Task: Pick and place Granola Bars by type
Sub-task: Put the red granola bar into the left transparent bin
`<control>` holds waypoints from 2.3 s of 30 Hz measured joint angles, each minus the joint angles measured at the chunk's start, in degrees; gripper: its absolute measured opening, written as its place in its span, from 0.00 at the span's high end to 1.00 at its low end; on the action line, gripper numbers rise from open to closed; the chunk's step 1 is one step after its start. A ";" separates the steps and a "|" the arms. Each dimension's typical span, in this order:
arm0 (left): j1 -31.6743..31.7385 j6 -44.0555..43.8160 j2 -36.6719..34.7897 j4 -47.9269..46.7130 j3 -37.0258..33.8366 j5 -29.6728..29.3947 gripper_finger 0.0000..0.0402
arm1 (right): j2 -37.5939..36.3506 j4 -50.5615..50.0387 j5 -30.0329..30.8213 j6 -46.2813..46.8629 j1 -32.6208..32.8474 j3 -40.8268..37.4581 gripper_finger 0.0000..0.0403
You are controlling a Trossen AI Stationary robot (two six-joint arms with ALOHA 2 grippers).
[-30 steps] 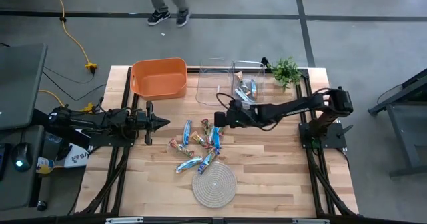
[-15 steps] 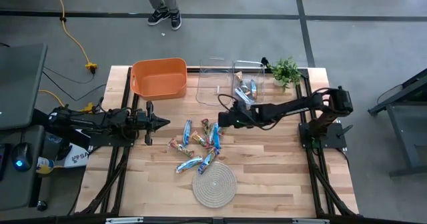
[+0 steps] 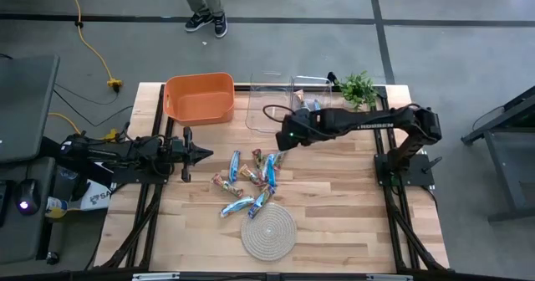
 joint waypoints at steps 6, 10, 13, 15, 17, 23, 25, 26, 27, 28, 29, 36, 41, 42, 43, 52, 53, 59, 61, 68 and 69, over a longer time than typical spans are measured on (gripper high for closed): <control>0.00 0.00 0.00 0.00 0.02 0.00 1.00 | 4.70 -1.61 -1.94 -4.49 -0.34 6.54 0.53; 0.01 0.00 0.01 -0.01 0.01 0.00 1.00 | 11.26 -3.97 -4.28 -8.04 -0.29 12.97 0.53; 0.02 0.00 0.01 -0.01 0.00 0.00 1.00 | 16.52 -8.06 -5.49 -9.20 -0.28 18.03 0.53; 0.01 -0.01 0.00 0.00 0.01 0.00 1.00 | 19.11 -11.22 -5.73 -9.10 -0.26 20.91 0.53; 0.00 0.00 0.00 0.00 0.02 0.02 1.00 | 20.61 -13.33 -6.31 -8.74 -0.12 22.74 0.53; 0.02 0.00 0.01 0.00 0.00 0.02 1.00 | 20.94 -13.92 -5.68 -4.82 0.77 23.06 0.53; 0.02 0.00 0.00 0.00 0.00 0.02 1.00 | 20.94 -13.90 -5.39 -1.93 0.97 23.00 0.53; 0.02 0.00 0.00 -0.01 0.00 0.02 1.00 | 20.94 -13.84 -5.32 -1.02 1.01 23.00 0.53; 0.02 0.00 0.02 -0.02 0.00 0.02 1.00 | 20.94 -13.78 -4.83 -0.46 1.11 23.00 0.53; 0.01 0.00 0.01 -0.02 0.01 0.02 1.00 | 20.94 -13.81 -3.84 0.48 1.26 23.00 0.53; 0.00 0.00 0.02 0.00 0.02 0.02 1.00 | 20.94 -13.96 -2.87 1.54 1.30 23.00 0.53; 0.02 0.00 0.00 0.00 0.02 0.02 1.00 | 20.87 -13.46 -1.82 4.09 0.46 21.48 0.53; 0.01 0.00 0.00 -0.01 0.02 0.04 1.00 | 20.91 -11.42 -2.96 6.80 0.47 17.09 0.46; 0.02 0.00 0.00 -0.02 0.02 0.04 1.00 | 20.91 -10.67 -3.49 7.57 0.47 16.13 0.44; 0.02 0.00 0.02 -0.02 0.00 0.04 1.00 | 20.93 -9.95 -4.06 8.26 0.45 15.23 0.42; 0.02 0.00 0.02 -0.02 0.02 0.02 1.00 | 20.94 3.91 -7.35 10.86 -1.54 7.27 0.33; 0.00 0.00 0.02 -0.02 0.00 0.02 1.00 | 20.94 4.77 -7.32 11.13 -1.89 6.71 0.33; 0.01 0.00 0.01 -0.02 0.02 0.02 1.00 | 20.94 7.29 -7.74 11.43 -3.48 4.22 0.33; 0.02 0.00 0.00 0.00 0.00 0.02 1.00 | 20.94 7.59 -7.16 11.42 -3.75 4.20 0.33; 0.02 -0.02 0.02 -0.02 0.02 0.02 1.00 | 21.25 8.90 -6.92 11.13 -4.05 4.20 0.33; 0.02 -0.02 0.02 -0.02 0.00 0.02 1.00 | 21.38 9.04 -7.02 11.14 -4.05 4.22 0.33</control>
